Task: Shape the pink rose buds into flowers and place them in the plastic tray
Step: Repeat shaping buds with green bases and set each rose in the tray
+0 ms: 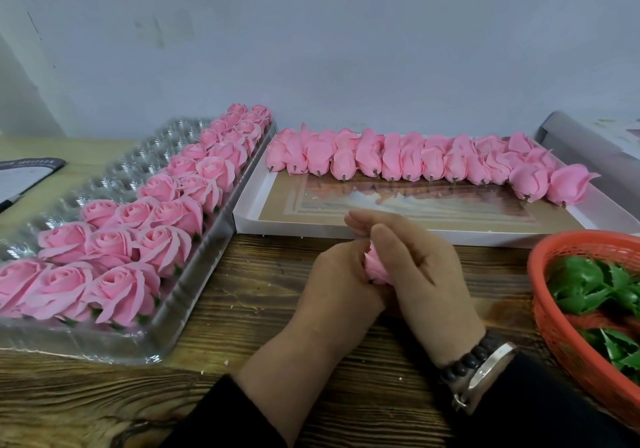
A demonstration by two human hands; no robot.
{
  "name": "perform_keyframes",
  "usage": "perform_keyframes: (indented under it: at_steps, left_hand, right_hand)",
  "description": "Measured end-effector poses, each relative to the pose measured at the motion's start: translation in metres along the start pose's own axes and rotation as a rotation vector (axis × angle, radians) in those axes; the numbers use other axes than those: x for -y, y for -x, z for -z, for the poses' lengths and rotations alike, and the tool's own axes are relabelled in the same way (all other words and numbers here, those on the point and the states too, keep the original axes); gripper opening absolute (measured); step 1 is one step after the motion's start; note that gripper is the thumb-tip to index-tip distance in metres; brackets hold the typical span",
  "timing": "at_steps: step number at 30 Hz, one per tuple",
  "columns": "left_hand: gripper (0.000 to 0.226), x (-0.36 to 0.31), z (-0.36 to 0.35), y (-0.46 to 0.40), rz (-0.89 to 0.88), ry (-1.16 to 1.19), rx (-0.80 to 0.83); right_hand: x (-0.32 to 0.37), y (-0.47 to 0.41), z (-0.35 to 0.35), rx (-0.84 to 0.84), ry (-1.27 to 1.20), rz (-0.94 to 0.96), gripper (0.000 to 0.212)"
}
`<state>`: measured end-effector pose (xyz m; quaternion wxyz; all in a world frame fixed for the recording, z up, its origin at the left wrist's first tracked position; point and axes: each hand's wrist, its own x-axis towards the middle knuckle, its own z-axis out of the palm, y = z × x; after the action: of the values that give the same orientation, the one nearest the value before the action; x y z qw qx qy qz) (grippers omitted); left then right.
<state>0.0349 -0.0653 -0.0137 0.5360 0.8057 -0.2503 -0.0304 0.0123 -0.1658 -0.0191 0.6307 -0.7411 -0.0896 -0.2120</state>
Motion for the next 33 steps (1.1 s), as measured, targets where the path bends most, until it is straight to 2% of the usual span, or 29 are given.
perform_keyframes:
  at_steps: [3, 7, 12, 15, 18, 21, 25, 30, 33]
  left_hand:
    - [0.012, -0.002, -0.005, 0.000, 0.011, 0.039, 0.022]
    - [0.013, -0.009, -0.003, 0.001, 0.036, 0.119, 0.146]
    - [0.038, -0.014, 0.007, 0.001, 0.138, 0.026, 0.231]
    - [0.041, -0.012, 0.006, 0.003, 0.123, -0.001, 0.250]
    - [0.028, -0.011, 0.005, 0.004, 0.031, 0.036, 0.235]
    - [0.012, -0.009, 0.003, 0.003, -0.035, 0.090, 0.138]
    - [0.019, -0.003, 0.001, 0.001, -0.049, 0.084, 0.014]
    - [0.009, 0.000, -0.003, 0.001, -0.043, 0.048, 0.053]
    - [0.009, -0.001, -0.006, 0.001, -0.013, 0.108, 0.063]
  right_hand:
    - [-0.001, 0.002, -0.003, 0.007, 0.158, 0.007, 0.028]
    - [-0.001, -0.001, 0.000, 0.045, 0.185, -0.032, 0.017]
    - [0.004, 0.000, 0.006, 0.258, 0.221, -0.064, 0.022]
    - [0.004, 0.000, 0.008, 0.307, 0.272, -0.035, 0.025]
    - [0.002, 0.000, 0.008, 0.248, 0.266, 0.022, 0.038]
    - [0.001, -0.001, 0.006, 0.106, 0.058, 0.039, 0.041]
    - [0.000, -0.003, 0.005, -0.008, -0.094, 0.019, 0.043]
    - [0.001, 0.001, 0.000, 0.058, 0.031, 0.009, 0.036]
    - [-0.001, 0.001, 0.000, 0.063, 0.148, 0.018, 0.024]
